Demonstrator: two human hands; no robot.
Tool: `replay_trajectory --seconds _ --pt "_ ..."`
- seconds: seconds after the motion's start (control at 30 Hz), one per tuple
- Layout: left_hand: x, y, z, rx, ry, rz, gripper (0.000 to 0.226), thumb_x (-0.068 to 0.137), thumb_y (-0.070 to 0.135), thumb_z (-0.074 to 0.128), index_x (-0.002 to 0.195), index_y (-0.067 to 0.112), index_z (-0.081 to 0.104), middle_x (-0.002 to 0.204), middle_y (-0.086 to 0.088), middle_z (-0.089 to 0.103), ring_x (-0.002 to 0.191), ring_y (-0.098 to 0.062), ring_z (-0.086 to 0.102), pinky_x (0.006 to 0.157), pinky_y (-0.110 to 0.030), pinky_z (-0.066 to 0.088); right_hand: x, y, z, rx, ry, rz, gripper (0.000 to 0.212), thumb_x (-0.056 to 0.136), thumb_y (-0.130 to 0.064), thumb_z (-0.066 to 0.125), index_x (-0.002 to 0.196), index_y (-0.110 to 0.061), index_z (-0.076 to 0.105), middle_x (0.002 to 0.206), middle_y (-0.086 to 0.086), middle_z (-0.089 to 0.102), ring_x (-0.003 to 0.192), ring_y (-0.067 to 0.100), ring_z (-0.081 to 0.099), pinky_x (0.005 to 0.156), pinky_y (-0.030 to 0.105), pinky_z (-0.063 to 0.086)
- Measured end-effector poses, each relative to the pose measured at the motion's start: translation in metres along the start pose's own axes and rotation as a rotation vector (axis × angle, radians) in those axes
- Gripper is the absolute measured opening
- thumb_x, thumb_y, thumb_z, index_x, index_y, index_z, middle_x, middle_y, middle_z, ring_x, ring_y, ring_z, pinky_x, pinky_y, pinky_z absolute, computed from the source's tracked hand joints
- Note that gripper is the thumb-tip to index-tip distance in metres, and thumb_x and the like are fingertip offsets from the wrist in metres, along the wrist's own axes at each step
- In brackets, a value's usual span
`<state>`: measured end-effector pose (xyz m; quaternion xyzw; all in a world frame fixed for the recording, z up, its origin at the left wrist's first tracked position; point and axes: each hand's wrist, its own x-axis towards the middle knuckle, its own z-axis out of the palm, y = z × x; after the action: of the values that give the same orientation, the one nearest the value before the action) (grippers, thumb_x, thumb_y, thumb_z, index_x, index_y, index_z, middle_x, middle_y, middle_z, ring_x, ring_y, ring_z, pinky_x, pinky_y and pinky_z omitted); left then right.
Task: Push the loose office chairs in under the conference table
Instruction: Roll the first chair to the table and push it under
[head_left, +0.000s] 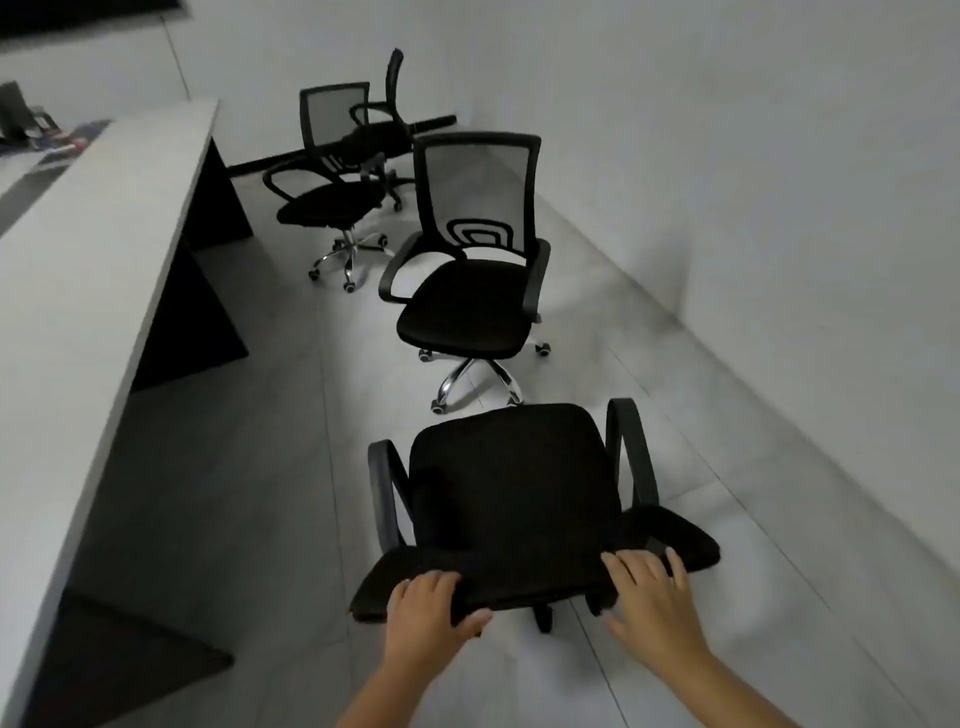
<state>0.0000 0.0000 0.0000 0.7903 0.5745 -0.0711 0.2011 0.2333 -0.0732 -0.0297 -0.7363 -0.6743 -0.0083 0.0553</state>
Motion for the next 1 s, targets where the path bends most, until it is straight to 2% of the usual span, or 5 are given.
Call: replay_trajectory --seconds 0.3,0.43,0.67,0.9,1.0 --pt "0.031 -0.021 0.011 0.241 0.123 0.401 0.050 0.089 0.056 0.023 0.094 0.026 0.063 0.093 0.011 0.066 0.088 -0.006 0.062 0.083 -0.021 0.047 0.033 0.024 0.026 0.094 0.063 -0.213 0.041 0.028 -0.023 0.089 0.054 -0.017 0.058 0.053 -0.002 0.057 0.047 0.014 0.053 0.042 0.021 0.046" --pt "0.034 -0.023 0.032 0.161 0.183 0.333 0.047 0.070 0.063 0.026 0.059 0.035 0.063 0.054 0.022 0.061 0.050 0.009 0.056 0.051 -0.008 0.047 0.040 0.036 0.028 0.063 0.110 -0.285 0.040 0.032 -0.034 0.088 0.055 -0.017 0.060 0.053 -0.002 0.059 0.047 0.014 0.055 0.043 0.021 0.046" --pt "0.048 0.028 0.048 0.140 0.248 0.185 0.035 0.066 0.061 0.048 0.064 0.031 0.067 0.059 0.019 0.064 0.053 0.002 0.059 0.052 -0.011 0.047 0.095 0.092 0.032 0.038 0.218 -0.488 0.033 0.048 -0.040 0.080 0.056 -0.014 0.061 0.054 0.001 0.060 0.047 0.017 0.055 0.044 0.020 0.045" --pt "0.068 0.115 0.061 0.134 0.472 -0.111 0.072 0.088 0.060 0.009 0.059 0.026 0.066 0.058 0.013 0.064 0.053 -0.005 0.060 0.054 -0.014 0.043 0.176 0.161 0.031 0.136 0.190 -0.792 0.036 0.068 -0.049 0.051 0.054 -0.016 0.058 0.052 -0.001 0.056 0.046 0.015 0.051 0.043 0.018 0.038" --pt "0.076 0.157 0.073 0.091 0.528 -0.212 0.059 0.087 0.058 0.024 0.058 0.024 0.061 0.055 0.010 0.061 0.050 -0.009 0.057 0.063 -0.022 0.035 0.208 0.189 0.031 0.126 0.166 -0.940 0.036 0.055 -0.049 0.073 0.053 -0.016 0.058 0.052 -0.001 0.057 0.045 0.016 0.052 0.043 0.018 0.040"
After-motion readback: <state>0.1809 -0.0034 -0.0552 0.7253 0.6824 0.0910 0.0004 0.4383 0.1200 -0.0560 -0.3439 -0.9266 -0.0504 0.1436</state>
